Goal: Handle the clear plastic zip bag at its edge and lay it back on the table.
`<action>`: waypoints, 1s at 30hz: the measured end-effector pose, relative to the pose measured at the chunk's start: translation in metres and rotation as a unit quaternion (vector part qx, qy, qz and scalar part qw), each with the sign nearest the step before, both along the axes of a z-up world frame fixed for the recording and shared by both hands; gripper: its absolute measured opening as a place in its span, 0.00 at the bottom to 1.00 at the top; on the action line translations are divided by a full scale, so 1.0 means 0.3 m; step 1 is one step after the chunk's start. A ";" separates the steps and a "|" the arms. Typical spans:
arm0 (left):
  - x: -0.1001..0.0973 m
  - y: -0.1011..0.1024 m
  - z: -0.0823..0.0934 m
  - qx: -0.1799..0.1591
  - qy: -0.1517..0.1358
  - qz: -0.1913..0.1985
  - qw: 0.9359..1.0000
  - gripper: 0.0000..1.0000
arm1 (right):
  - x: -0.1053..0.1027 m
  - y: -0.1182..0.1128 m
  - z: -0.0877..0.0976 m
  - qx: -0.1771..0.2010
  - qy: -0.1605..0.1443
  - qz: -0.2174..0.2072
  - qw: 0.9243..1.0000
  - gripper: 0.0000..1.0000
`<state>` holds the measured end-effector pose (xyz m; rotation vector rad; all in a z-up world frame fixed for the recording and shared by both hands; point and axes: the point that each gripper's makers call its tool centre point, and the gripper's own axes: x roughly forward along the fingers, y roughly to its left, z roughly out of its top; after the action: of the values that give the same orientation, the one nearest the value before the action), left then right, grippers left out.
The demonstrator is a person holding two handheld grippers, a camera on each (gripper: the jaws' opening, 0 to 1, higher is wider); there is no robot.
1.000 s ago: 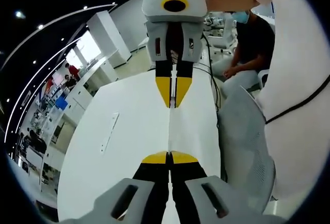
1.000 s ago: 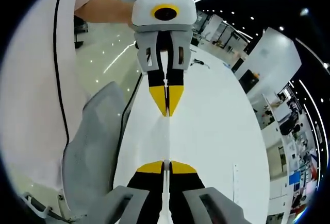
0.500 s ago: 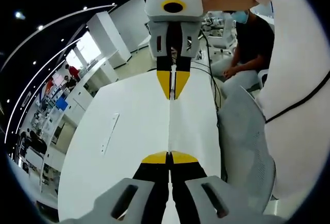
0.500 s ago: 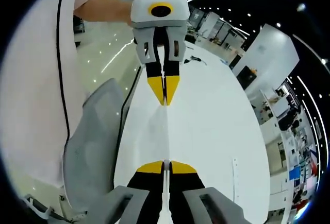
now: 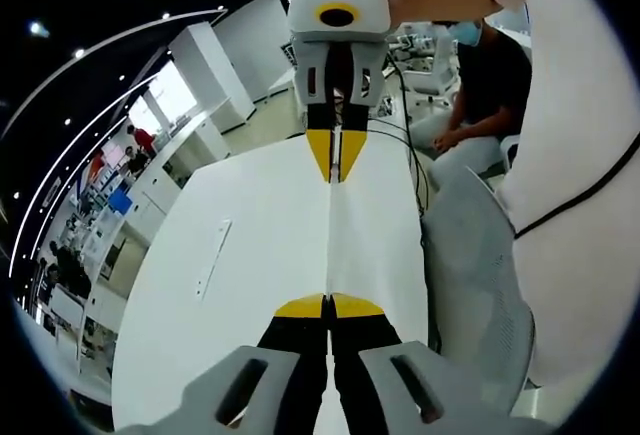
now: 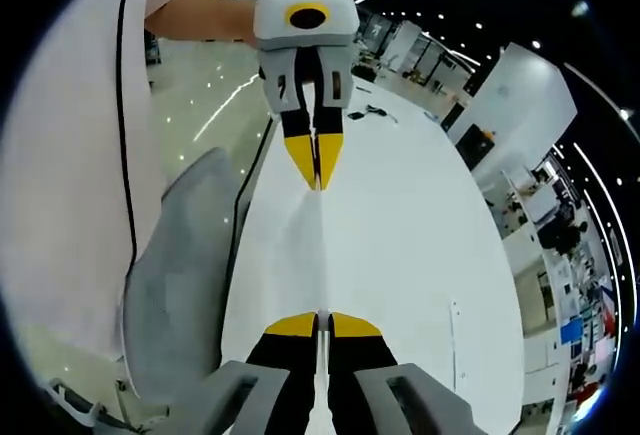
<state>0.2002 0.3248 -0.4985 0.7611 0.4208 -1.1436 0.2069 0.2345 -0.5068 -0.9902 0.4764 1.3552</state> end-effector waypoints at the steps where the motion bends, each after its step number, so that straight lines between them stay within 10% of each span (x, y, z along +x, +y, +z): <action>1: 0.000 0.000 0.000 -0.001 0.000 0.000 1.000 0.00 | 0.001 -0.001 0.000 0.001 0.000 -0.002 1.000 0.00; 30: 0.005 0.005 -0.007 -0.004 -0.001 -0.001 1.000 0.00 | 0.007 -0.059 -0.012 -0.005 0.003 -0.015 1.000 0.00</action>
<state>0.2018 0.3263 -0.5005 0.7555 0.4139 -1.1448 0.2090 0.2169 -0.5105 -0.9829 0.5013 1.3309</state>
